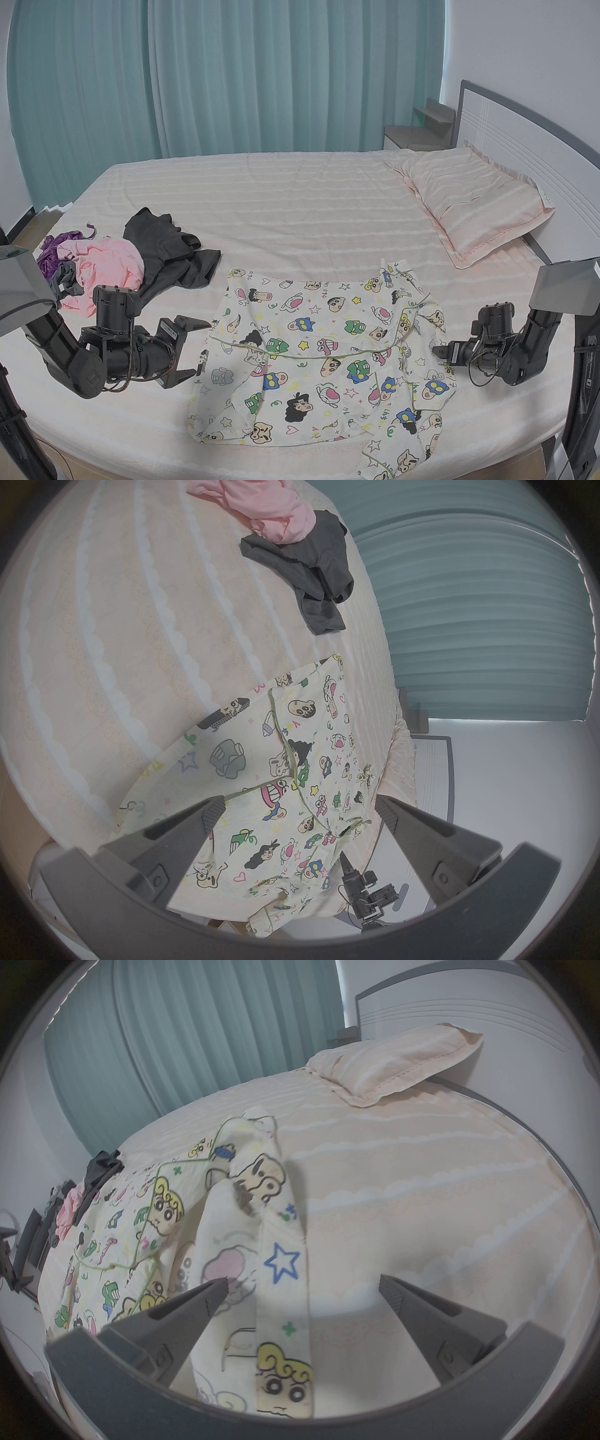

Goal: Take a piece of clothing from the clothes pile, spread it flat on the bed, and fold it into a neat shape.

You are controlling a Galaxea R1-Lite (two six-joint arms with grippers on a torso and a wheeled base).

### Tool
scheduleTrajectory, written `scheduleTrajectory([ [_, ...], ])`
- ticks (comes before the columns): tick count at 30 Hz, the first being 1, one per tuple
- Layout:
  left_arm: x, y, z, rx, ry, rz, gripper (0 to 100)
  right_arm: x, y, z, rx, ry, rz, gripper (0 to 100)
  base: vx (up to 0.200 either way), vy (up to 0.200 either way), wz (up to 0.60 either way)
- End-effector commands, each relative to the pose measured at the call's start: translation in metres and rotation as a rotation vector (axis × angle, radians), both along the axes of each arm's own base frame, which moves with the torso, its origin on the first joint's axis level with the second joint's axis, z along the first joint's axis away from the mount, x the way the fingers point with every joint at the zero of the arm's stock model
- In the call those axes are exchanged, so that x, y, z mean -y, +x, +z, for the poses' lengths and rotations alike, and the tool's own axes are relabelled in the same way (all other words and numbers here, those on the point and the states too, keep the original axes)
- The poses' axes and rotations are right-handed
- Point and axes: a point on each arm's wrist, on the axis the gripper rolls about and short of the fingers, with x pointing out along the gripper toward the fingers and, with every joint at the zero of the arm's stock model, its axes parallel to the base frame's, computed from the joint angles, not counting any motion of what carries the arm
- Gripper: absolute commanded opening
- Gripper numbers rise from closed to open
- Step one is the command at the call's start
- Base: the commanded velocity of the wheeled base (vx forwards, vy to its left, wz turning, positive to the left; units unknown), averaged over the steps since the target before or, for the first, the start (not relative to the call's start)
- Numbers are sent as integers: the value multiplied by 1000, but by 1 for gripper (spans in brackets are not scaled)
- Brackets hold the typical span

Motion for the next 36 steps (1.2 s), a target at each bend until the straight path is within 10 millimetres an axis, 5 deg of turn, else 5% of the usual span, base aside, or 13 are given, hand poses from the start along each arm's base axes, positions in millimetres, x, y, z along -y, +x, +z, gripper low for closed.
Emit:
scheduleTrajectory([
  [1, 0, 0, 0, 0, 2, -2, 100, -19, -1, -11, -29, -16, 51, 100, 0, 0, 0],
  [17, 1, 0, -1, -2, 4, -5, 100, -26, 9, -14, -19, -10, 58, 100, 0, 0, 0],
  [18, 1, 0, -1, -2, 4, -5, 100, -26, 10, -14, -16, -10, 56, 0, 0, 0, 0],
  [36, 3, 0, -3, -7, 7, -12, 100, -16, 9, 6, 32, 16, -5, 0, 0, 0, 0],
])
